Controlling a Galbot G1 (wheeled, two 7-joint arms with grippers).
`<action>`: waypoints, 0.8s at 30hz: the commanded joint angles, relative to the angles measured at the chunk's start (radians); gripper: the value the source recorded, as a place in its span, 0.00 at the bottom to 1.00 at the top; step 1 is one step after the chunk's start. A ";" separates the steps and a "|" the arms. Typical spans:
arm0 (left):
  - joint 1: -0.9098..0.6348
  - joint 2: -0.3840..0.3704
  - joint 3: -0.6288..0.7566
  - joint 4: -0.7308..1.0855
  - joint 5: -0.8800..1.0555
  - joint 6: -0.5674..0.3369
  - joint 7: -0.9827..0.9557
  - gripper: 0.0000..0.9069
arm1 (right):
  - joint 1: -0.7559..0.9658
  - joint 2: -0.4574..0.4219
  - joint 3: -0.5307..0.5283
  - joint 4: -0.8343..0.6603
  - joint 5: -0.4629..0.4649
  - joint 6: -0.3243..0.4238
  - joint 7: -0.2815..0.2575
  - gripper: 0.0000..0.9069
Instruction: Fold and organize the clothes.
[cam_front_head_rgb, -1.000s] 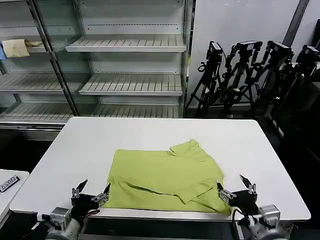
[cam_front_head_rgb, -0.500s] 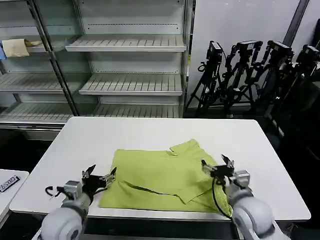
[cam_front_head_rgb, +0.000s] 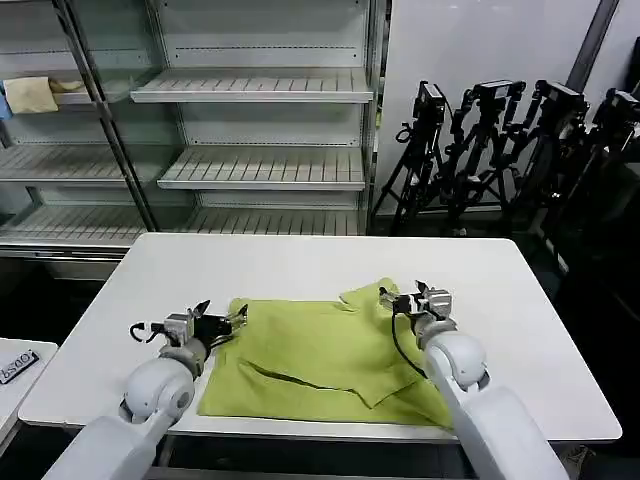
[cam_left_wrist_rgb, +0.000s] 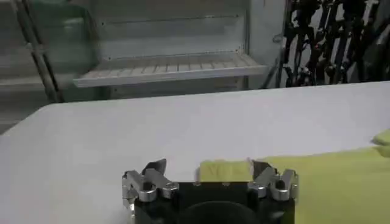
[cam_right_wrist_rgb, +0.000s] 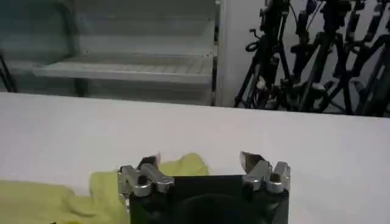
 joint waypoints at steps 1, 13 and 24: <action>-0.135 -0.011 0.076 0.135 -0.012 0.005 -0.001 1.00 | 0.104 0.040 -0.033 -0.165 0.004 -0.003 0.004 1.00; -0.152 -0.032 0.096 0.175 -0.064 0.043 0.007 0.56 | 0.136 0.087 -0.040 -0.267 0.003 -0.002 -0.003 0.92; -0.112 -0.020 0.094 0.157 -0.088 0.048 0.045 0.03 | 0.107 0.086 -0.040 -0.274 0.023 -0.002 -0.012 0.00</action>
